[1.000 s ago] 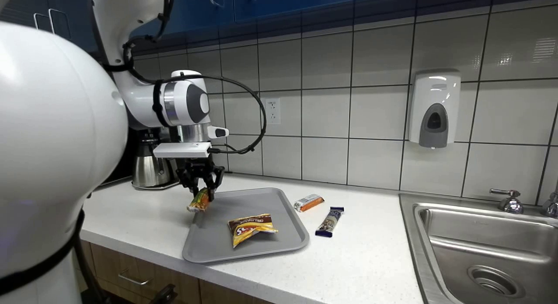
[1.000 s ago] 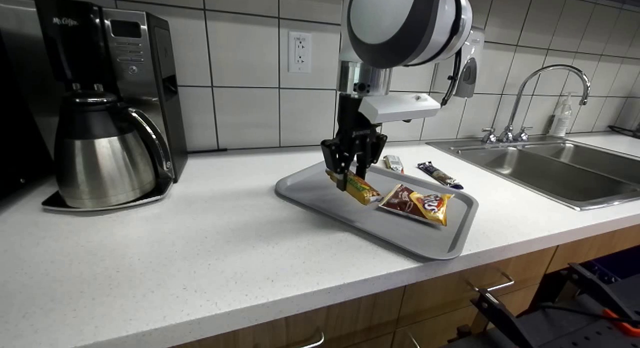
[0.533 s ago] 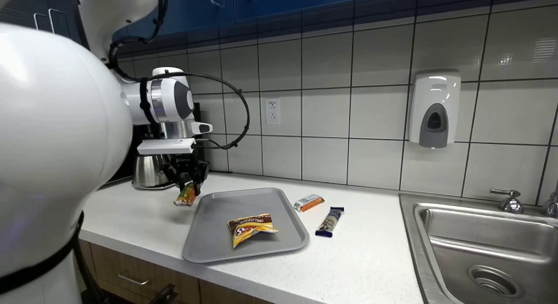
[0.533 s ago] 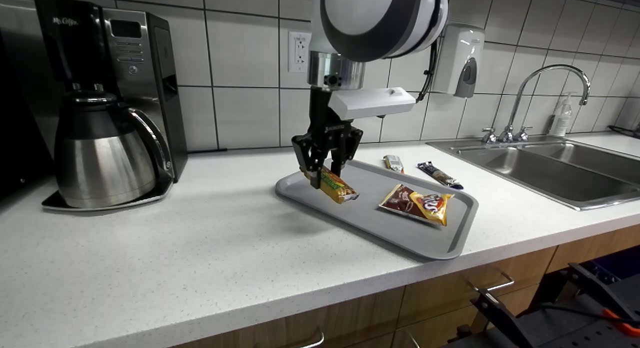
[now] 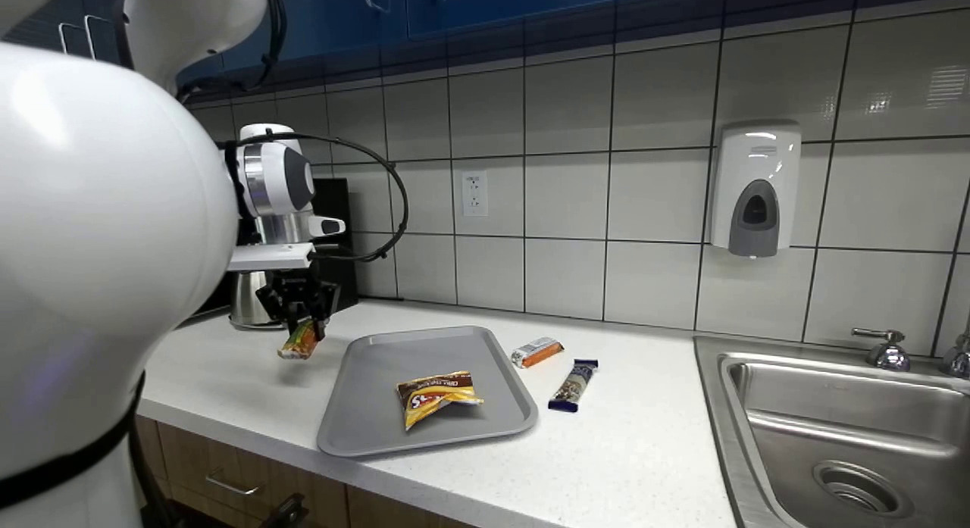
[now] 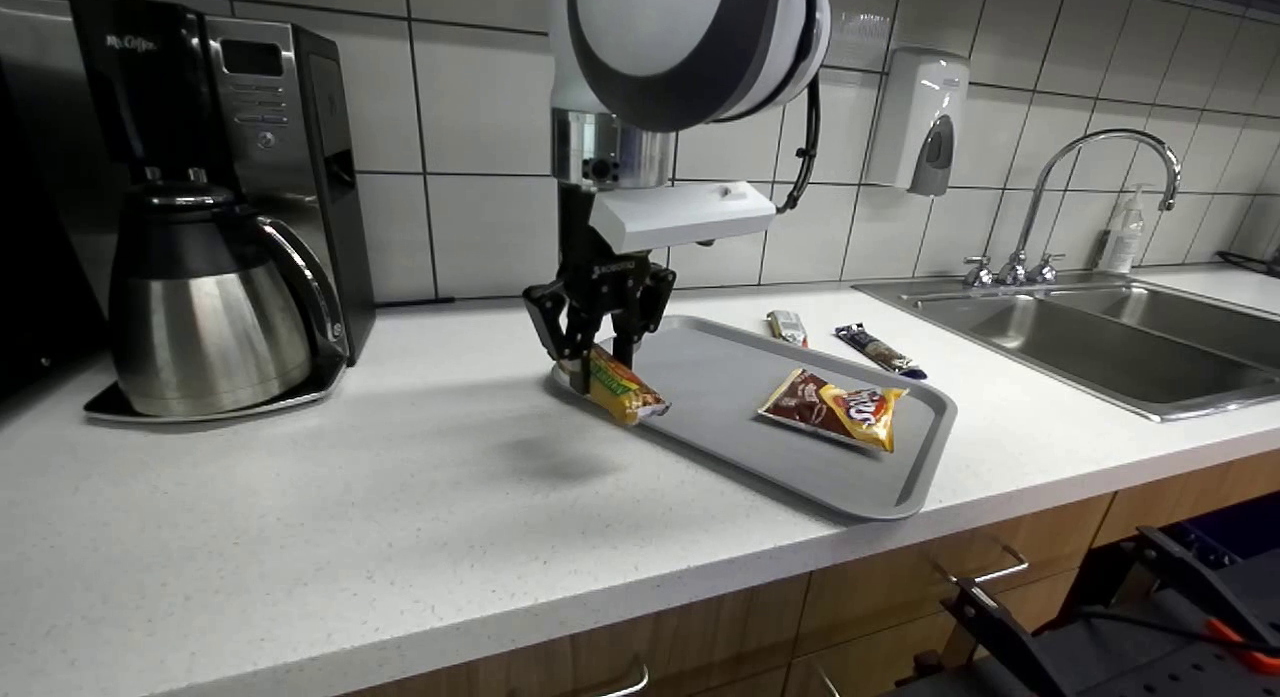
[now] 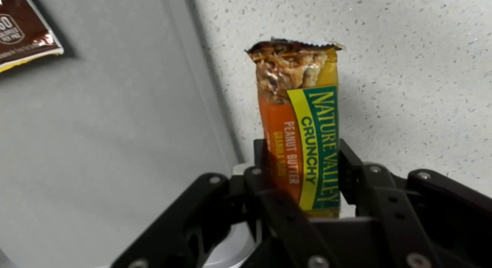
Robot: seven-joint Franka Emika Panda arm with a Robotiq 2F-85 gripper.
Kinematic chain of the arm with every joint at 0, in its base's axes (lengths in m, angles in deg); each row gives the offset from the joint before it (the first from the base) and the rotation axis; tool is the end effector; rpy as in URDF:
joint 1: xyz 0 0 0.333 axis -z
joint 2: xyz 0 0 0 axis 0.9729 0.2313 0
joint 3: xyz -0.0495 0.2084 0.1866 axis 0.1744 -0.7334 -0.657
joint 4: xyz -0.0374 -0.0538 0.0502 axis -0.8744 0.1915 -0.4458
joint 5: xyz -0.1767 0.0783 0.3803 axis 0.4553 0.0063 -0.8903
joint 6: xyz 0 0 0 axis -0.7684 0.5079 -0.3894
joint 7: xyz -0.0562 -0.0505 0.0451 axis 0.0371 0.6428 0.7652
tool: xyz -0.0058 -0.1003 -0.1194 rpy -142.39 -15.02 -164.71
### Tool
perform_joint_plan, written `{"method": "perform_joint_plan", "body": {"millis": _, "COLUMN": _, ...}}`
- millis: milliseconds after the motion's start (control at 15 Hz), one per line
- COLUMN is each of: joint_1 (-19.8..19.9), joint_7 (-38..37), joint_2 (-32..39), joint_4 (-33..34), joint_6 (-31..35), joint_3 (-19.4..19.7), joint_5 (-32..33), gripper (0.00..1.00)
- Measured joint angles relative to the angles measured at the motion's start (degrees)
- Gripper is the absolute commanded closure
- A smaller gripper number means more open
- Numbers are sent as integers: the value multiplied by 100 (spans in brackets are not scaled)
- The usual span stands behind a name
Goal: Remove the two small packets from the grey tray.
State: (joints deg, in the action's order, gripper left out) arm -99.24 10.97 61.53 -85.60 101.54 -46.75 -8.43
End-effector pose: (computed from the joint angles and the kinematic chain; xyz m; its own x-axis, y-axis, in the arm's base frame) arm 0.4474 0.2981 0.1379 0.9092 0.4092 0.0764 0.4069 -0.9124 0.0446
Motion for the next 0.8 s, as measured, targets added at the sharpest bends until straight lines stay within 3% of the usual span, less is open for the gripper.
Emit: {"method": "perform_joint_plan", "body": {"millis": 800, "joint_1": -280, "joint_7": -8, "joint_2": 831, "joint_4": 605, "joint_6": -93, "joint_3": -12, "joint_5": 0, "gripper": 81}}
